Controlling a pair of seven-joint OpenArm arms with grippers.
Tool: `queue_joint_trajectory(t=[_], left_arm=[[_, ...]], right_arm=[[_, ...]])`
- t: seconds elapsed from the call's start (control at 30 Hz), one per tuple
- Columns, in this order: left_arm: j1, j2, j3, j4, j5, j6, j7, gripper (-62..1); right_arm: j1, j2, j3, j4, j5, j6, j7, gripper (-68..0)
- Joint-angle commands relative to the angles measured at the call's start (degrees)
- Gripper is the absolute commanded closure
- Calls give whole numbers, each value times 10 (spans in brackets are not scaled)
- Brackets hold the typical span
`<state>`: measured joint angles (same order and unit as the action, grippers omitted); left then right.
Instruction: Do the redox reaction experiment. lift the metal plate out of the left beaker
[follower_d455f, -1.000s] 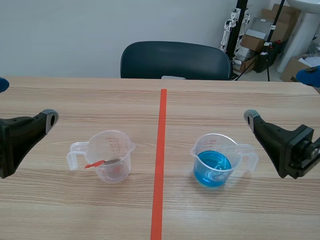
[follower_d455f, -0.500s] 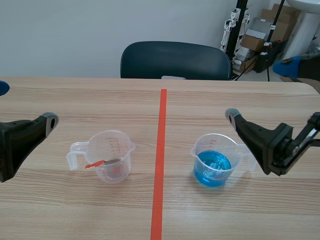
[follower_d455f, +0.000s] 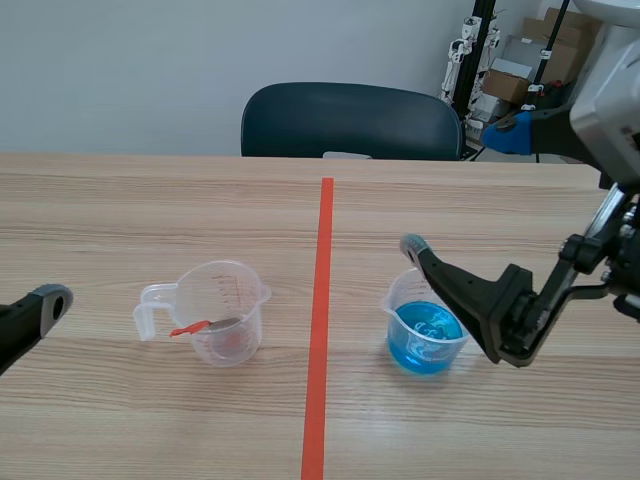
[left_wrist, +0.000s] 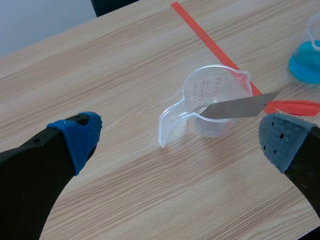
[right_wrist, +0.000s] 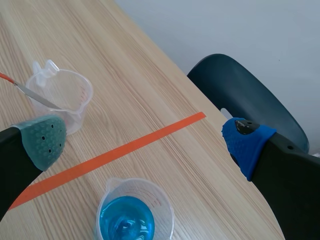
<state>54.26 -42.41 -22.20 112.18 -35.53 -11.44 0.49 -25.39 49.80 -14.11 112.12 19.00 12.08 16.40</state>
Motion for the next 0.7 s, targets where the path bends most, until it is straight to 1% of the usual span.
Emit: queue_joint_trajectory(t=[0.0, 0.1, 0.17, 0.3, 0.43, 0.67], left_arm=[[22, 1, -25, 18, -6, -4, -7, -623], [66, 1, -65, 34, -16, -8, -7, -623], [90, 1, -82, 44, -16, -9, -6, -623], [125, 1, -92, 64, -16, -14, -5, -623], [158, 1, -104, 86, -12, -17, -7, -623], [212, 2, -148, 123, -12, -18, -11, -623]], right_arm=[[17, 11, -11, 5, -7, 0, 7, -679], [37, 15, -42, 1, -27, 0, 7, -679], [52, 15, -63, -5, -43, 2, 7, -679], [82, 22, -108, -14, -59, 2, 15, -679], [115, 23, -147, -18, -88, 2, 19, -679], [166, 22, -206, -31, -156, 2, 60, -679]])
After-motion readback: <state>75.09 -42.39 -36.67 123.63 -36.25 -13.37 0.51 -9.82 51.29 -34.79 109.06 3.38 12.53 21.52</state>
